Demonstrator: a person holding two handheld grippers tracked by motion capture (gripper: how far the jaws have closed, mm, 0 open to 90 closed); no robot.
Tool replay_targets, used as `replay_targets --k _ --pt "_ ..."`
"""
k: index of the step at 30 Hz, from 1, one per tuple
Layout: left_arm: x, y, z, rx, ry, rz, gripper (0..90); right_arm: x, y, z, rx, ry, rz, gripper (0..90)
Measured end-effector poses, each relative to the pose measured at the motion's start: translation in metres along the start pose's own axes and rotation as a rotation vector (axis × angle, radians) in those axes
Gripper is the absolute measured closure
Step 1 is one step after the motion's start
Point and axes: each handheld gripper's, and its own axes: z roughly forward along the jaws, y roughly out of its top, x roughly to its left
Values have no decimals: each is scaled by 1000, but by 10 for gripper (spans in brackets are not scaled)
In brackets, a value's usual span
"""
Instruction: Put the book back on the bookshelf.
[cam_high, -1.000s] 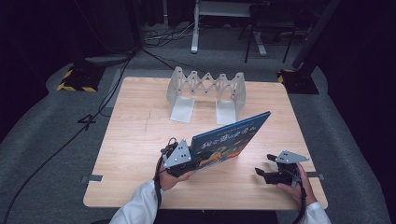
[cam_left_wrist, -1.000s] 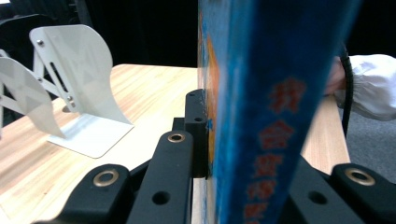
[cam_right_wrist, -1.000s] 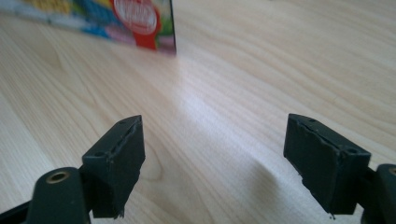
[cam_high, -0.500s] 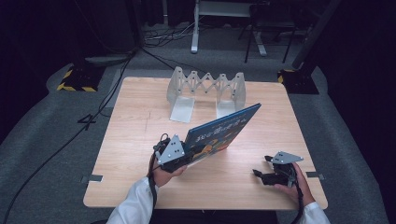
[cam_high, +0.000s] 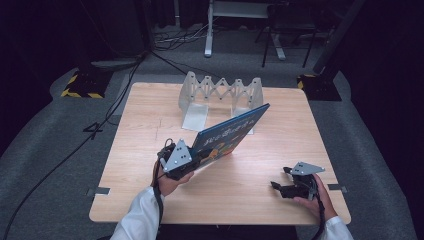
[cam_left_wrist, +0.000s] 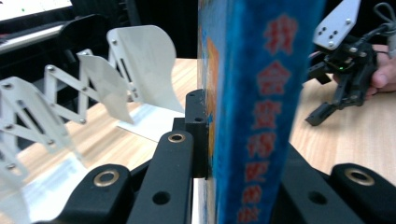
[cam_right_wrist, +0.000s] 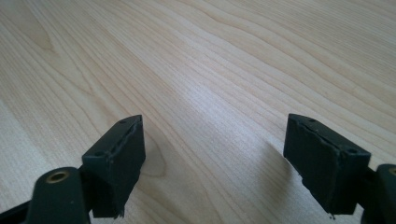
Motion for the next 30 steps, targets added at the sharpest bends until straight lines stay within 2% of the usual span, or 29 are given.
replay_targets --k 4,13,15,22,30 --pt "5 2 -7 6 44 7 830 0 0 0 0 5 3 211" --pt "15 3 -17 25 96 26 830 -1 0 0 3 11 5 212" --pt "20 2 -20 20 110 11 830 -1 0 0 3 11 7 214" --pt "33 2 -30 16 156 8 830 -1 0 0 4 14 13 214" --pt "49 5 -33 12 207 -10 829 -1 0 0 4 15 13 215"
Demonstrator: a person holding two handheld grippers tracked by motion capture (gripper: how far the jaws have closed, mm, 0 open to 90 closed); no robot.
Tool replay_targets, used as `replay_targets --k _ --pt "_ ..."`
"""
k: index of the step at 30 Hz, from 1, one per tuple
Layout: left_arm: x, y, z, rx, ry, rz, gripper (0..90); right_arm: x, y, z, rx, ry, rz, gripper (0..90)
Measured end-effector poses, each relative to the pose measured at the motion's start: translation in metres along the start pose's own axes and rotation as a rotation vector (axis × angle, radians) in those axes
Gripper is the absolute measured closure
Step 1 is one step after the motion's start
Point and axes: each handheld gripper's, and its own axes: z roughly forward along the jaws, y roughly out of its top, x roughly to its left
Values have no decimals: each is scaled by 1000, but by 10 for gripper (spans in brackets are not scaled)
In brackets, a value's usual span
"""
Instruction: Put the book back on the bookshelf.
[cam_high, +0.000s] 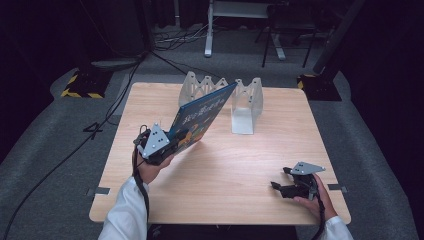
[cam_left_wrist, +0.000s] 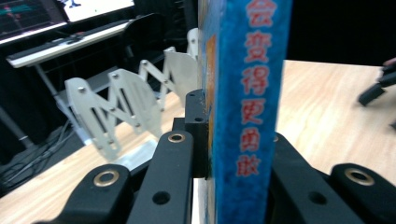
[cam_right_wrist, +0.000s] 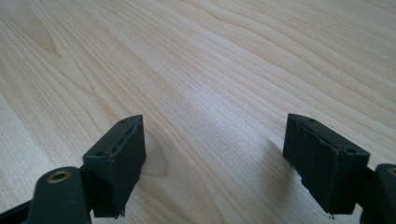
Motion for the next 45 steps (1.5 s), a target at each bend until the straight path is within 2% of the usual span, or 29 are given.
replay_targets --k 3,8,13,14,17,20,24,31,33,40,45 --pt "9 2 -3 -14 23 -21 829 0 0 0 0 1 1 214" --pt "17 4 -2 -4 53 -21 829 0 0 0 0 2 -2 215" --pt "26 2 6 12 88 -30 829 0 0 0 -1 2 -3 215" --pt "30 -1 9 6 92 -51 829 0 0 0 -1 3 -2 215" --pt "33 -4 14 5 106 -60 829 0 0 0 0 5 1 216" --pt "36 -10 24 11 118 -86 828 0 0 0 0 6 1 218" --pt "37 -14 29 -10 123 -104 828 0 0 0 -1 7 -4 219" --pt "39 -20 34 -17 131 -148 827 -1 0 0 -2 10 -2 218" --pt "39 -24 37 -24 138 -180 827 -1 0 0 2 10 4 215" --pt "32 -34 53 12 158 -196 827 -1 0 0 2 10 5 213" --pt "31 -32 59 22 162 -198 828 0 0 0 1 9 3 213"
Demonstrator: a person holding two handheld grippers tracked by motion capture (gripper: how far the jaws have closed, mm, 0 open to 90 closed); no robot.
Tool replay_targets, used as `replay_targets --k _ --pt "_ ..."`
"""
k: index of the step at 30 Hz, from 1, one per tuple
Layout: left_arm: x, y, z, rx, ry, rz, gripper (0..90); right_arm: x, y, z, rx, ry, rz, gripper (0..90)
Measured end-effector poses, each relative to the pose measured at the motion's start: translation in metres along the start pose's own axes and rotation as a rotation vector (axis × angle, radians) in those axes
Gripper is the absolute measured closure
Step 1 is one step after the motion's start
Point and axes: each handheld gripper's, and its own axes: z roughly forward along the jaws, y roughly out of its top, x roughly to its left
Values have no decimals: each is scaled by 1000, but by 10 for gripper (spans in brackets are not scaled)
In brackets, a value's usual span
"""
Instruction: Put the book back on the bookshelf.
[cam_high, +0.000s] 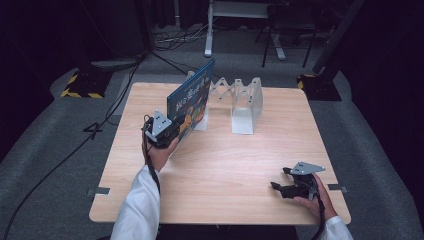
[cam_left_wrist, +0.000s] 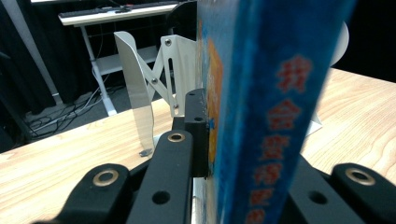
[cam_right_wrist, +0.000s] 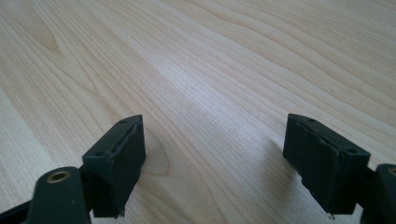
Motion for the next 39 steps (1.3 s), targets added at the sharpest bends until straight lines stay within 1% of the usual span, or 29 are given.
replay_targets --k 1,2,3,4,6,8,10,11,12,13,16,21,22,26,31,33,35,38,39 --pt "1 1 1 1 4 -5 827 0 0 0 0 0 1 213" --pt "2 1 2 1 8 -21 828 0 0 0 0 0 -1 213" --pt "2 1 2 1 8 -21 828 0 0 0 0 0 -1 213" --pt "2 0 6 -1 14 -51 827 0 0 0 0 0 0 213" --pt "2 -1 9 1 18 -61 828 0 0 0 0 1 0 213" --pt "3 -2 10 3 20 -59 828 0 0 0 0 0 0 213" --pt "1 -2 14 1 35 -77 827 0 0 0 1 2 1 213" --pt "0 -2 16 3 39 -77 827 0 0 0 0 2 0 213" --pt "-1 -2 17 1 42 -92 827 0 0 0 0 1 -2 213" --pt "-1 -2 17 1 42 -92 827 0 0 0 0 1 -2 214" --pt "-3 -1 22 2 60 -103 827 0 0 0 0 2 0 214" --pt "-4 -1 27 -1 71 -110 827 0 0 0 0 2 -2 214" --pt "-4 -1 28 -6 73 -122 827 0 0 0 0 2 -3 215" --pt "-2 0 32 -6 78 -140 826 0 0 0 0 4 -2 214" --pt "-2 1 36 -2 96 -139 824 0 0 0 0 4 -2 214" --pt "-1 0 37 -7 103 -156 823 0 0 0 0 3 -3 214" --pt "-1 0 37 -8 108 -161 822 0 0 0 -1 1 -4 214" --pt "3 -3 36 -12 126 -194 814 0 0 0 0 1 -4 214" --pt "3 -3 36 -12 126 -194 810 0 0 0 0 1 -4 214"
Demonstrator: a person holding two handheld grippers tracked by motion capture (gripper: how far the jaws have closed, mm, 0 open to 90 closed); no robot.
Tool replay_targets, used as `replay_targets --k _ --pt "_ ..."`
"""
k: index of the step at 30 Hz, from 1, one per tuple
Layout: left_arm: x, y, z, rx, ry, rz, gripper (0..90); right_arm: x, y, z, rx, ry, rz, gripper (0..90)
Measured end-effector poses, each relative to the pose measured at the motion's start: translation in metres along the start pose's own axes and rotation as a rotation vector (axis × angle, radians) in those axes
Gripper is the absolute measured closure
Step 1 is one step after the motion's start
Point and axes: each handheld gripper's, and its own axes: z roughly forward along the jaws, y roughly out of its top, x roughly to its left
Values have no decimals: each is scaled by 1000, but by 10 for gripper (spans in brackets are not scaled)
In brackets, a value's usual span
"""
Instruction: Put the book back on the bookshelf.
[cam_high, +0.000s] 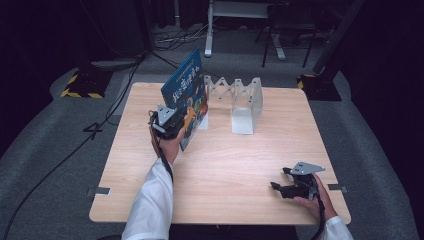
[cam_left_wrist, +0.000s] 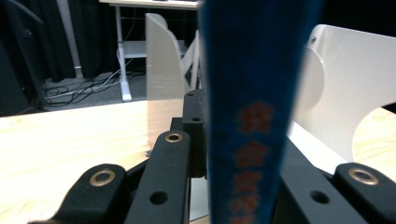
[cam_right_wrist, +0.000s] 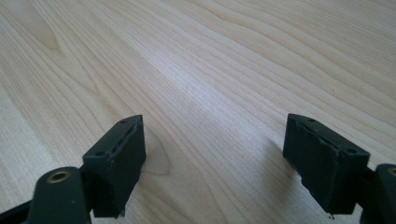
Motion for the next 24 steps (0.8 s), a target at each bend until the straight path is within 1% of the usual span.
replay_targets --k 1,4,5,7,10,11,13,15,17,18,21,24 --pt "2 -1 0 1 11 -9 810 0 0 0 0 0 0 214" --pt "5 -2 -1 -2 24 -22 800 0 0 0 0 3 2 214" --pt "6 -2 -1 2 21 -29 799 0 0 0 0 3 2 214" --pt "5 -3 -1 0 25 -19 798 0 0 0 0 4 2 214" --pt "2 -3 0 -4 31 -18 797 0 0 0 0 4 1 214" --pt "1 -3 0 -3 39 -14 797 0 0 0 0 4 1 214" --pt "-1 -4 1 -11 52 -25 795 0 0 0 0 3 1 214" --pt "-5 -6 3 -23 71 -48 795 0 0 0 1 4 2 214" --pt "-10 -6 6 -29 87 -54 793 0 0 0 0 4 1 215" --pt "-11 -6 6 -25 95 -47 792 0 0 0 0 3 1 215" --pt "-12 -7 8 -28 106 -56 787 0 0 0 0 5 -2 215" --pt "-13 -7 10 -32 104 -60 785 0 0 0 0 7 -3 216"
